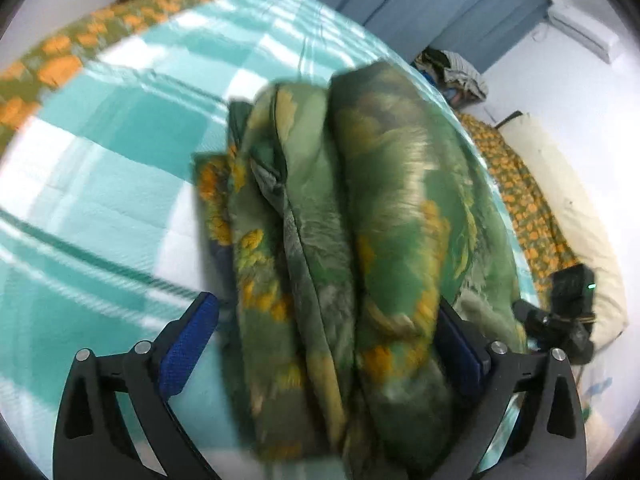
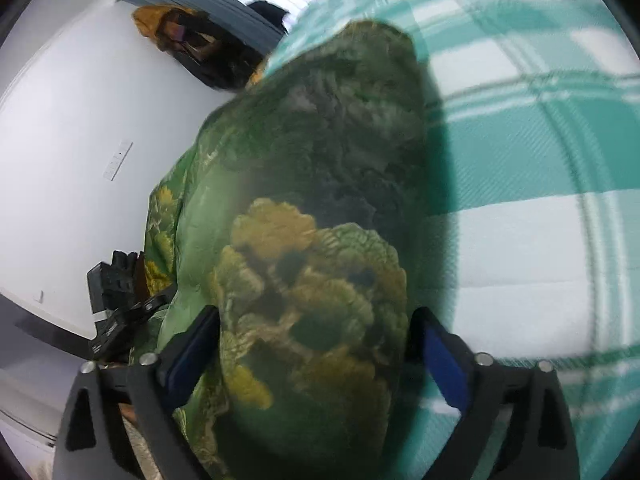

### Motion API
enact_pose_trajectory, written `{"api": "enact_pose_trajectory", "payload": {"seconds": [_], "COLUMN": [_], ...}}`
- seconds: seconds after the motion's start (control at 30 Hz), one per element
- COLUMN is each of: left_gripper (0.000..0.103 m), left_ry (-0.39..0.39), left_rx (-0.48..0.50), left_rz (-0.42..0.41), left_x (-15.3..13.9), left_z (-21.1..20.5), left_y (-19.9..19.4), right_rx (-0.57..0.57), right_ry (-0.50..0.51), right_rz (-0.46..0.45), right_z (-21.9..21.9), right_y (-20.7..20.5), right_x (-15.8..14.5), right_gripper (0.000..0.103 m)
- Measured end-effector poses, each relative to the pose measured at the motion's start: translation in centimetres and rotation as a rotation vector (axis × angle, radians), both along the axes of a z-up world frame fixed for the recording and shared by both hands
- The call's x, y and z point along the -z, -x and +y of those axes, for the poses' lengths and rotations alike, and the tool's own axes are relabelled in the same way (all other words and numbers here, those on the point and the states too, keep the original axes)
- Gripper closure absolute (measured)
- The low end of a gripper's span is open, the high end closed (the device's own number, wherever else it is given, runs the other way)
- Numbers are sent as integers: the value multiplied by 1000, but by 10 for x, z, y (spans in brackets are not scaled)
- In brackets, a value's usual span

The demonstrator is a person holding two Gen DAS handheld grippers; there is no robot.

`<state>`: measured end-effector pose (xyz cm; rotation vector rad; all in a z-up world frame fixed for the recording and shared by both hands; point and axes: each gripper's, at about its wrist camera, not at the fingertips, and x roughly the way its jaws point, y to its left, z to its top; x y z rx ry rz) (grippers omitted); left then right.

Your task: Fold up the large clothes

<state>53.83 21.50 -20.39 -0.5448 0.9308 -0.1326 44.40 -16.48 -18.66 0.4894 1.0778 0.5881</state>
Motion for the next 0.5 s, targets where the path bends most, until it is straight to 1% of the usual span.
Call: {"api": "enact_pose_trajectory", "payload": {"seconds": [0.03,0.1,0.17,0.2,0.23,0.27,0.33,0.37,0.47,0.5], "left_gripper": [3,2,2,2,1,1,1,1,0,0], "left_ry": [-68,-163,-260,-292,-329,-373,-447,-472,-467,-470], "left_rx": [-14,-27,-40,-55,-79,-106,-136,-138,-105,-95], "left_rz": [-29,-73,-122,-145,-175,-214,-252,-256,-222,-211], "left_x": [-17,-38,-64,-71,-78,-88,-99,-103,-106,-105], "left_z": [-2,-6,-19,-23,-29,-40,-55,-66,-92,-94], "left_y": [12,29,53,56,67,81,104,116,137,142], "right_rx": [12,26,40,58,68,79,110,130,170,179], "right_ry": [64,203,377,488,552,617,703,726,758,767], "right_rz": [-48,-161,-264,-314,-338,-363,-398,-406,-409,-412], "right_z": [0,5,14,22,24,30,36,39,36,38], "right_y": [11,35,59,78,83,96,120,127,158,164], "right_x": [-14,-41,-66,-79,-83,-92,-104,-113,-126,-128], "right_gripper": [6,6,6,6,6,6,6,6,6,6]}}
